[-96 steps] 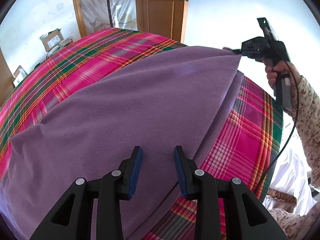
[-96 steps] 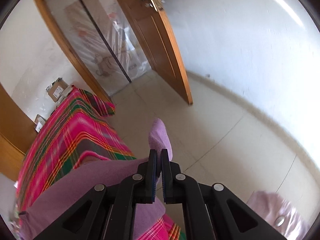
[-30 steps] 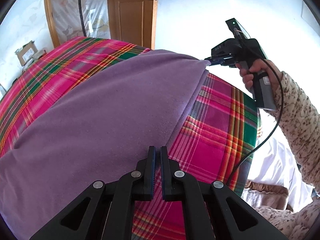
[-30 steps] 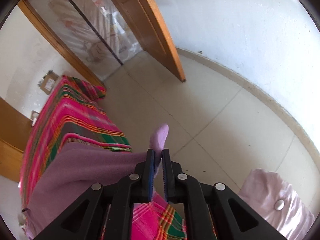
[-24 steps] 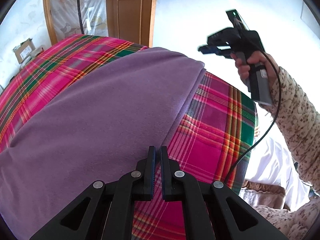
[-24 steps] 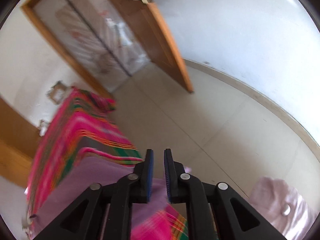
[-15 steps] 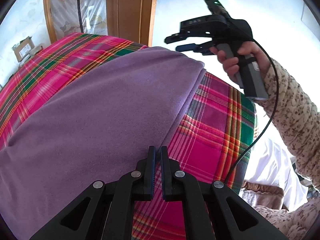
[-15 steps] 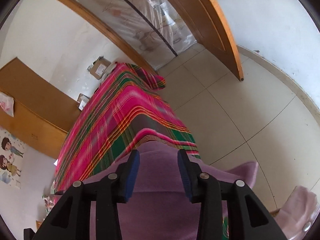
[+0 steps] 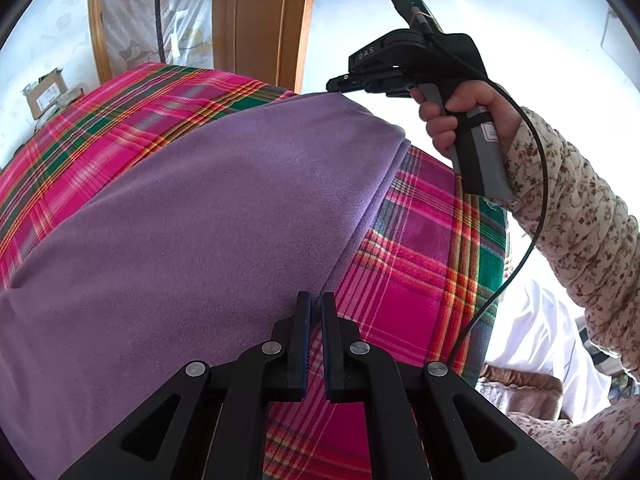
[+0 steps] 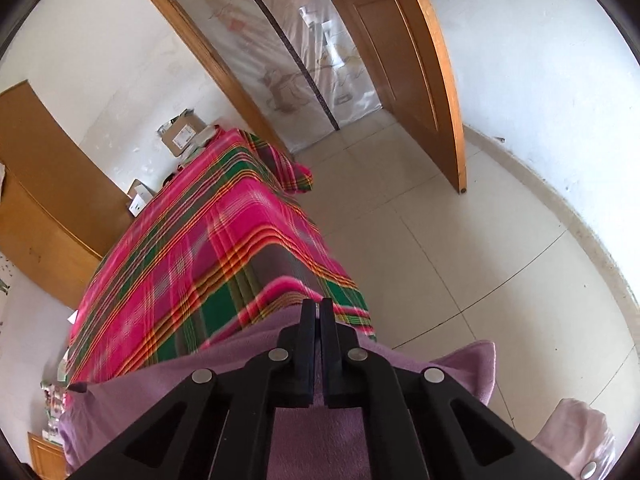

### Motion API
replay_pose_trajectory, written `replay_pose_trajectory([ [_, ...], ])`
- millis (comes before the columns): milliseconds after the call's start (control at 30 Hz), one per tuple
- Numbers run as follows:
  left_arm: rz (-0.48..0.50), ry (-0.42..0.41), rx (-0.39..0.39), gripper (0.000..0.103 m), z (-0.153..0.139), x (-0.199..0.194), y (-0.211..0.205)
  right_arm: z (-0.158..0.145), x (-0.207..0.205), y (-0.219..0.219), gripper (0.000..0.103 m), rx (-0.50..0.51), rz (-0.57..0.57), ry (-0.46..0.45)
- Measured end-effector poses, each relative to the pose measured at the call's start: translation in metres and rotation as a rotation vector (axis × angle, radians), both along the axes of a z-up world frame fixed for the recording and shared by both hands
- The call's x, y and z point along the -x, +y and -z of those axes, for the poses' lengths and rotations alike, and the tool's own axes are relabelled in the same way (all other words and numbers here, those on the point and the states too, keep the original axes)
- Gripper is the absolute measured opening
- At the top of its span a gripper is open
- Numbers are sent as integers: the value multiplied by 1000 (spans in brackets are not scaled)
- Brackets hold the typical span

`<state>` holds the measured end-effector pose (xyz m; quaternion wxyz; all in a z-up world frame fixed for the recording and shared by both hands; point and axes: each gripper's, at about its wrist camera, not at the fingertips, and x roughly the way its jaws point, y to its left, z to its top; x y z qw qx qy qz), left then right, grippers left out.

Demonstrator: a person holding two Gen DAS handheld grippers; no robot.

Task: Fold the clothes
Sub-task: 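Lay the fleece edge down and open the right gripper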

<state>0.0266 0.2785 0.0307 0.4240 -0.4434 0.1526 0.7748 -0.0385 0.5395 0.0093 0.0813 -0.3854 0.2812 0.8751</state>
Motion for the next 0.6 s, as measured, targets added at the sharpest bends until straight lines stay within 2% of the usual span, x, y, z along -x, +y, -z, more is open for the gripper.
replay_pose_trajectory([
  [200, -5, -1, -4, 5, 1, 0, 1, 0, 14, -8, 0, -85, 9, -29],
  [300, -5, 0, -5, 5, 1, 1, 1, 7, 19, -3, 0, -125, 53, -90],
  [367, -4, 0, -7, 5, 2, 1, 0, 9, 14, 5, 0, -54, 61, -80],
  [433, -5, -4, -12, 5, 2, 1, 0, 8, 9, 5, 0, -80, 77, -84],
  [600, -11, -18, -20, 6, 1, 3, -4, -5, -10, -8, 2, -91, 30, -18],
])
